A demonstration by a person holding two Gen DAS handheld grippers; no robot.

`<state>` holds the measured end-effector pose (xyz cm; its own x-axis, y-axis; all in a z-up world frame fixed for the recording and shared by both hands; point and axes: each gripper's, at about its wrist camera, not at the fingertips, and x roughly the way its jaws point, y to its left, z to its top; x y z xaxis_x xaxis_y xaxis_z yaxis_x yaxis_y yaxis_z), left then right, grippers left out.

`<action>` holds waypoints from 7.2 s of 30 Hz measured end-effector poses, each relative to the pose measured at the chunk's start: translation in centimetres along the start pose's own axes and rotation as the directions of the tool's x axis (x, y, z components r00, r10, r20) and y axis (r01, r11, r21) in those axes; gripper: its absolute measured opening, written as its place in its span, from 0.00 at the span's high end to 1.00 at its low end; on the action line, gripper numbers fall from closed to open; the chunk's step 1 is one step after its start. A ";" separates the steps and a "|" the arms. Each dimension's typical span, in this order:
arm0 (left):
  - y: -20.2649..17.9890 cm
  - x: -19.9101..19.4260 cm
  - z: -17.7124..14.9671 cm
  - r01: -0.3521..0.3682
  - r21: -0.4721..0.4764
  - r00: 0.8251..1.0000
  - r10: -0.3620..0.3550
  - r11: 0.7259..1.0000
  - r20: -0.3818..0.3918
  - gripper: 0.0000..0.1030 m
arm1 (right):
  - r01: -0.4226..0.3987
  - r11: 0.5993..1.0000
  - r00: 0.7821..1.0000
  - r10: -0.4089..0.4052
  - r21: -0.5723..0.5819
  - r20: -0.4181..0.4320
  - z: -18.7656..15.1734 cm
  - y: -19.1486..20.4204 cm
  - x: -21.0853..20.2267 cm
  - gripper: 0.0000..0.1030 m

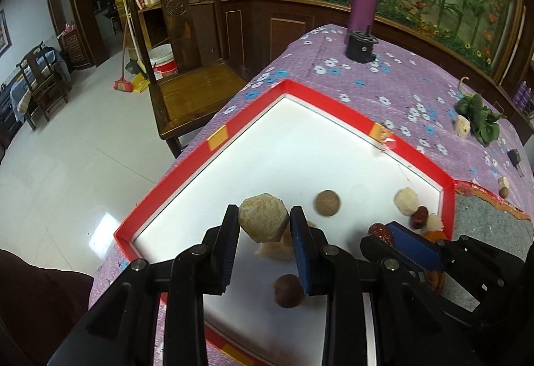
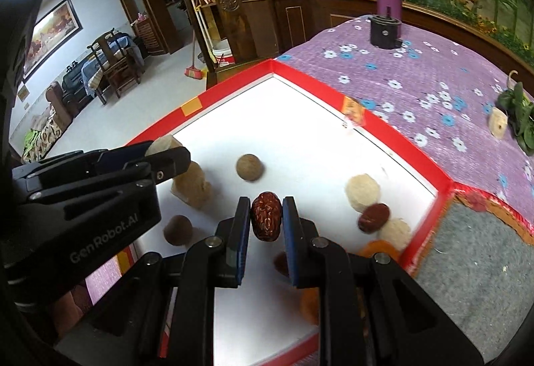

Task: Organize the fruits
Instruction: 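Carry the cube and red date over the white tray, then open both tools to drop the cake cube and red date into the tray, then move both open tools back over the grey mat, then grasp a white cake cube with the right tool while the left tool grasps a brown longan, then carry the cake cube and longan from the mat over the white tray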

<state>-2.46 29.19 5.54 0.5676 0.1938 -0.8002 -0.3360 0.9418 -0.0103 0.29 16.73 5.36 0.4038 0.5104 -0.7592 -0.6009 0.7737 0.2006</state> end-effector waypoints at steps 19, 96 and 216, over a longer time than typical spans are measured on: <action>1.5 1.2 2.8 0.004 0.002 1.000 -0.004 1.000 0.018 0.71 | 0.029 0.999 1.000 -0.029 0.024 -0.009 1.3 0.0 1.2 0.79; -30.7 1.3 -0.4 0.280 0.338 0.960 -0.256 0.899 -0.114 0.54 | 0.287 0.898 0.952 -0.306 0.334 0.007 -4.4 -33.8 -10.9 0.56; -28.7 0.6 -1.6 0.228 0.323 0.973 -0.229 0.919 -0.037 0.80 | 0.239 0.913 0.964 -0.265 0.331 0.035 -6.7 -26.9 -11.9 0.68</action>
<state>6.32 1.82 4.42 0.6013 -0.0372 -0.7982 0.0635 0.9980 0.0013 7.05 -12.68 4.90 0.5726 0.3004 -0.7629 -0.2241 0.9524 0.2068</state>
